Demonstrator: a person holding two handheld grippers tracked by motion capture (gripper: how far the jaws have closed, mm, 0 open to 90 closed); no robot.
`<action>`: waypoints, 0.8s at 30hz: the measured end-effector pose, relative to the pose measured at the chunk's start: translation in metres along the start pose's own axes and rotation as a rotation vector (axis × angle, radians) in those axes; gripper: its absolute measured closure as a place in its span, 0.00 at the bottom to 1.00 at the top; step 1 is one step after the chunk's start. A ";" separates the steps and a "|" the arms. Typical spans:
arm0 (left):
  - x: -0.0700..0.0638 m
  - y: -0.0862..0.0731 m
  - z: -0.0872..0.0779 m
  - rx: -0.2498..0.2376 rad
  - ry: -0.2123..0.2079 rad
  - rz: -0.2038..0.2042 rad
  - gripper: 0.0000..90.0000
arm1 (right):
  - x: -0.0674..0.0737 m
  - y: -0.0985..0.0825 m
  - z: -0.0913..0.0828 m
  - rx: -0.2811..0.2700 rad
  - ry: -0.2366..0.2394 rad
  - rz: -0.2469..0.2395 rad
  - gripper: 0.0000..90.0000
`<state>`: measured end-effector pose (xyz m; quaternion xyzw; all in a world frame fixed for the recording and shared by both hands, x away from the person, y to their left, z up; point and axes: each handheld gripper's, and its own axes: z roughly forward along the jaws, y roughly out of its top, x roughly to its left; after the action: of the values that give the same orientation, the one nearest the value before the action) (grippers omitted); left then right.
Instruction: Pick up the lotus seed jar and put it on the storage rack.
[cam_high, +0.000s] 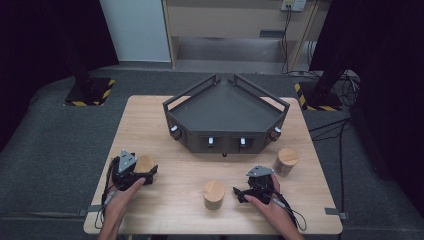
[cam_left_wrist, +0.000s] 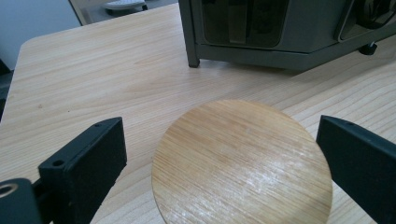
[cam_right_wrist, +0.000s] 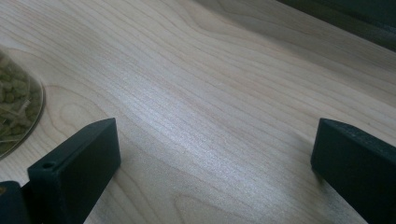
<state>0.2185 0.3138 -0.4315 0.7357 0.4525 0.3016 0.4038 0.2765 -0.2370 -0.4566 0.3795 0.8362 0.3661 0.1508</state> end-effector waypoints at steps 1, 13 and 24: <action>0.000 0.000 0.000 0.000 0.000 0.000 0.02 | 0.000 0.000 0.000 0.000 0.000 0.000 0.02; 0.000 -0.012 0.003 -0.014 0.002 -0.001 0.02 | 0.000 0.000 0.000 0.000 0.000 0.000 0.02; 0.000 -0.020 0.006 -0.013 -0.008 -0.011 0.05 | 0.000 0.000 0.000 0.000 0.000 0.000 0.02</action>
<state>0.2150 0.3173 -0.4521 0.7316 0.4533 0.2994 0.4119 0.2764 -0.2370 -0.4566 0.3795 0.8361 0.3661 0.1509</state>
